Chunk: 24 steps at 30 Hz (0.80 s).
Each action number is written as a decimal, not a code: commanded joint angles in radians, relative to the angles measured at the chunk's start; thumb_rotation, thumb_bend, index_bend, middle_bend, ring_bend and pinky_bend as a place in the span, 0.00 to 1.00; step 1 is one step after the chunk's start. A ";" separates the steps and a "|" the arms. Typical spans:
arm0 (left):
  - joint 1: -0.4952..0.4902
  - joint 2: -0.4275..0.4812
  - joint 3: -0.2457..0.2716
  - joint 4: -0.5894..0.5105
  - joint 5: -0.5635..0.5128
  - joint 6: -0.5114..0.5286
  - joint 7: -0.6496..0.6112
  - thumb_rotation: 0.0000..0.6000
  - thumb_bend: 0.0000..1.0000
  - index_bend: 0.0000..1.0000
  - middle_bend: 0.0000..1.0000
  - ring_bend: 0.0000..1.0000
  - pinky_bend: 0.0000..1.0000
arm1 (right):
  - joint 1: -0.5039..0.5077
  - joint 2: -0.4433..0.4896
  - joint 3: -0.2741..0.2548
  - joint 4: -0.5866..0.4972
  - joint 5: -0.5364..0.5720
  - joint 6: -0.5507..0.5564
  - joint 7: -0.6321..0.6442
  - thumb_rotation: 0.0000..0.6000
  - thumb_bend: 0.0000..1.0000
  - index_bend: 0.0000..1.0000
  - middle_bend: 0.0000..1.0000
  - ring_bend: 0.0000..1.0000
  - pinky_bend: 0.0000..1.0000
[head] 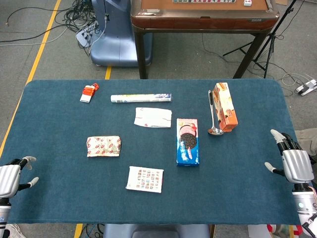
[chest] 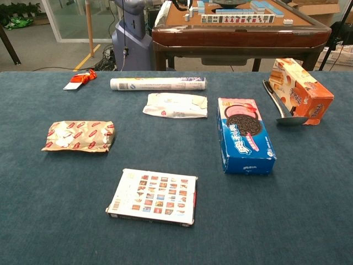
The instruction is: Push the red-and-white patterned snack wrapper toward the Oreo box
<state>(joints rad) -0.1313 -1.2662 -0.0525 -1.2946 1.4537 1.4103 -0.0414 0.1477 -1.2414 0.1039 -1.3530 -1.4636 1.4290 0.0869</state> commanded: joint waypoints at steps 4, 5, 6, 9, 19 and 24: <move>-0.003 -0.001 0.013 -0.001 0.024 0.003 -0.010 1.00 0.04 0.45 0.52 0.42 0.57 | -0.003 0.003 -0.005 -0.014 -0.022 0.022 -0.009 1.00 0.05 0.10 0.18 0.11 0.32; -0.003 -0.002 0.014 -0.002 0.026 0.004 -0.016 1.00 0.04 0.45 0.52 0.42 0.58 | -0.003 0.003 -0.005 -0.015 -0.022 0.021 -0.004 1.00 0.05 0.11 0.18 0.11 0.32; -0.003 -0.004 0.014 -0.002 0.028 0.006 -0.025 1.00 0.04 0.45 0.52 0.42 0.58 | -0.002 0.005 -0.006 -0.017 -0.021 0.018 0.001 1.00 0.05 0.11 0.18 0.11 0.32; -0.011 -0.008 0.016 -0.006 0.039 -0.003 -0.078 1.00 0.03 0.49 0.54 0.46 0.61 | -0.002 0.011 -0.003 -0.018 -0.012 0.011 0.011 1.00 0.05 0.11 0.18 0.11 0.32; -0.119 -0.100 0.003 0.111 0.123 -0.050 -0.126 1.00 0.03 0.17 0.01 0.01 0.41 | -0.012 0.008 0.007 -0.015 0.007 0.023 0.015 1.00 0.05 0.12 0.18 0.11 0.32; -0.185 -0.181 -0.031 0.250 0.119 -0.080 -0.206 1.00 0.03 0.09 0.00 0.00 0.27 | -0.023 0.009 0.007 -0.019 0.011 0.037 0.010 1.00 0.05 0.12 0.18 0.11 0.32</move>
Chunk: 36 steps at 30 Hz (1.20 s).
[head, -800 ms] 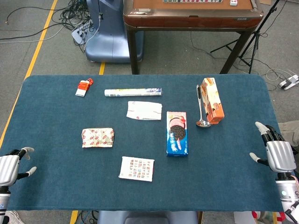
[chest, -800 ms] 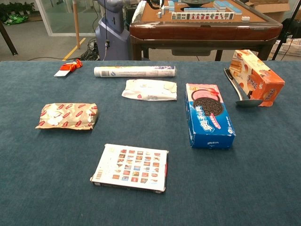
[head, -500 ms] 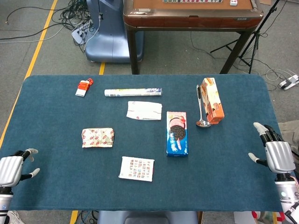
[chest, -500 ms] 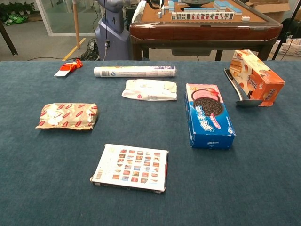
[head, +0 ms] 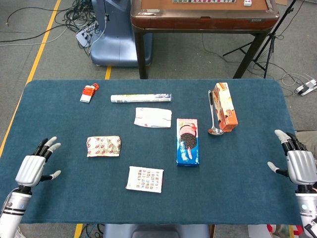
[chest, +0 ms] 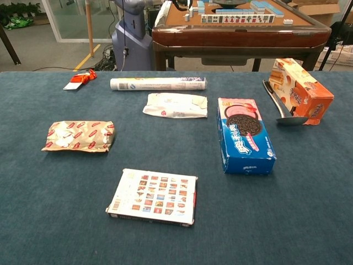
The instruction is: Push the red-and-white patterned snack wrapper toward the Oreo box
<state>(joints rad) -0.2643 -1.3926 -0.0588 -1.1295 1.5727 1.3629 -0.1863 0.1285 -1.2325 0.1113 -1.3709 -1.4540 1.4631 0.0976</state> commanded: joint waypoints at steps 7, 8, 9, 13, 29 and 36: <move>-0.138 -0.116 -0.048 0.198 -0.035 -0.140 -0.088 1.00 0.00 0.02 0.00 0.00 0.11 | -0.018 0.009 0.004 -0.012 -0.004 0.034 0.007 1.00 0.05 0.12 0.18 0.11 0.32; -0.145 -0.128 -0.053 0.213 -0.041 -0.146 -0.088 1.00 0.00 0.01 0.00 0.00 0.05 | -0.020 0.011 0.004 -0.014 -0.005 0.038 0.008 1.00 0.05 0.12 0.18 0.11 0.32; -0.153 -0.139 -0.056 0.228 -0.047 -0.155 -0.087 1.00 0.00 0.01 0.00 0.00 0.02 | -0.022 0.011 0.006 -0.014 -0.004 0.044 0.005 1.00 0.05 0.12 0.18 0.11 0.32; -0.190 -0.180 -0.058 0.295 -0.065 -0.209 -0.087 1.00 0.00 0.00 0.00 0.00 0.00 | -0.033 0.014 0.015 -0.019 -0.003 0.072 -0.002 1.00 0.05 0.12 0.18 0.11 0.32; -0.258 -0.284 -0.091 0.452 -0.148 -0.308 -0.136 1.00 0.00 0.00 0.00 0.00 0.00 | -0.026 0.025 0.022 -0.019 -0.006 0.056 0.034 1.00 0.05 0.12 0.18 0.11 0.32; -0.280 -0.320 -0.090 0.501 -0.165 -0.337 -0.095 1.00 0.00 0.00 0.00 0.00 0.00 | -0.023 0.028 0.024 -0.017 -0.008 0.053 0.044 1.00 0.05 0.12 0.18 0.11 0.32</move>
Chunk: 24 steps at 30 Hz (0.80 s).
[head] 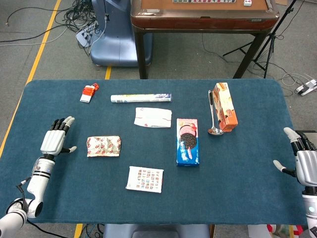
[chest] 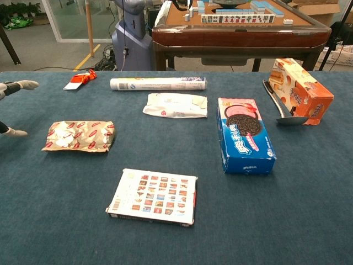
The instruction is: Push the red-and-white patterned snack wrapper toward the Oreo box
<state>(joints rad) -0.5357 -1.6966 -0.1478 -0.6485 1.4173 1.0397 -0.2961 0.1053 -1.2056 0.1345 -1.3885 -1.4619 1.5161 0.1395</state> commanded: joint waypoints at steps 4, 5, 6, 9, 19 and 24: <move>-0.026 -0.035 -0.002 0.043 -0.015 -0.032 0.023 1.00 0.00 0.00 0.00 0.00 0.00 | 0.003 0.004 0.005 0.004 0.003 -0.004 0.015 1.00 0.05 0.12 0.18 0.11 0.32; -0.030 -0.039 -0.002 0.045 -0.016 -0.035 0.024 1.00 0.00 0.00 0.00 0.00 0.00 | 0.004 0.004 0.005 0.004 0.003 -0.005 0.018 1.00 0.05 0.12 0.18 0.11 0.32; -0.034 -0.041 -0.003 0.045 -0.017 -0.038 0.023 1.00 0.00 0.00 0.00 0.00 0.00 | 0.004 0.005 0.006 0.005 0.003 -0.006 0.020 1.00 0.05 0.12 0.18 0.11 0.32; -0.048 -0.050 -0.002 0.042 -0.016 -0.044 0.027 1.00 0.00 0.00 0.00 0.00 0.00 | 0.006 0.006 0.007 0.007 0.003 -0.008 0.028 1.00 0.05 0.12 0.18 0.11 0.32; -0.091 -0.070 -0.007 -0.018 -0.011 -0.036 0.061 1.00 0.00 0.00 0.00 0.00 0.00 | 0.010 0.010 0.011 0.013 0.006 -0.014 0.048 1.00 0.05 0.12 0.18 0.11 0.32; -0.115 -0.078 -0.013 -0.062 -0.018 -0.051 0.102 1.00 0.00 0.00 0.00 0.00 0.00 | 0.009 0.014 0.011 0.013 0.007 -0.013 0.059 1.00 0.05 0.12 0.18 0.11 0.32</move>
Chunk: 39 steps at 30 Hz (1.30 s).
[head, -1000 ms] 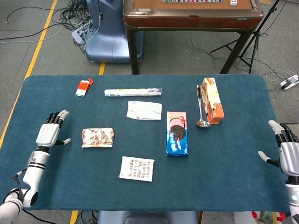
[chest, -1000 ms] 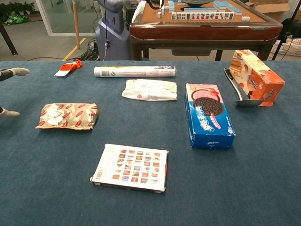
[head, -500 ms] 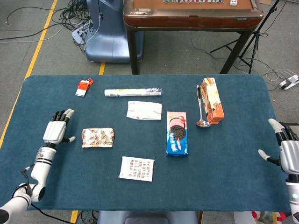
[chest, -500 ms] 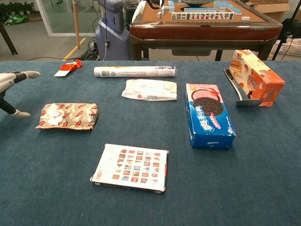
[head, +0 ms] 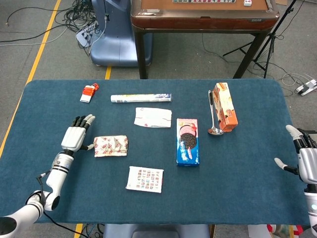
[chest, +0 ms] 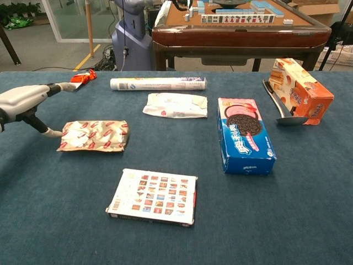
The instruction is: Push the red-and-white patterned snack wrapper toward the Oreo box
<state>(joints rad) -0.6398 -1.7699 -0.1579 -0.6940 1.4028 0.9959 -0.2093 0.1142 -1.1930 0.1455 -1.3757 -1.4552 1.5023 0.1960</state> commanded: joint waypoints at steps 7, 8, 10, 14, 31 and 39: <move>-0.050 -0.019 -0.024 -0.083 -0.016 -0.012 0.069 1.00 0.00 0.00 0.00 0.00 0.00 | 0.000 0.003 0.001 0.002 0.002 -0.002 0.013 1.00 0.05 0.12 0.18 0.11 0.32; -0.056 -0.022 -0.027 -0.090 -0.018 -0.013 0.076 1.00 0.00 0.00 0.00 0.00 0.00 | 0.000 0.003 0.001 0.003 0.002 -0.003 0.014 1.00 0.05 0.12 0.18 0.11 0.32; -0.072 -0.030 -0.036 -0.104 -0.022 -0.017 0.093 1.00 0.00 0.00 0.00 0.00 0.00 | 0.001 0.003 0.001 0.004 0.002 -0.005 0.016 1.00 0.05 0.12 0.18 0.11 0.32; -0.113 -0.054 -0.050 -0.099 -0.034 -0.051 0.121 1.00 0.00 0.00 0.00 0.00 0.00 | 0.002 0.004 -0.001 0.005 0.001 -0.008 0.018 1.00 0.05 0.12 0.18 0.11 0.32; -0.128 -0.013 -0.071 -0.262 -0.088 -0.033 0.217 1.00 0.00 0.00 0.00 0.00 0.00 | 0.016 -0.004 -0.001 0.018 0.017 -0.042 0.013 1.00 0.05 0.12 0.18 0.11 0.32; 0.020 0.206 0.010 -0.447 -0.122 0.027 0.334 1.00 0.00 0.00 0.00 0.00 0.00 | 0.019 -0.007 -0.001 0.020 0.022 -0.051 0.006 1.00 0.05 0.12 0.18 0.11 0.32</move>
<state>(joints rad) -0.6781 -1.6371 -0.1867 -1.0714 1.2932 0.9899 0.0746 0.1332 -1.1998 0.1443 -1.3556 -1.4335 1.4515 0.2032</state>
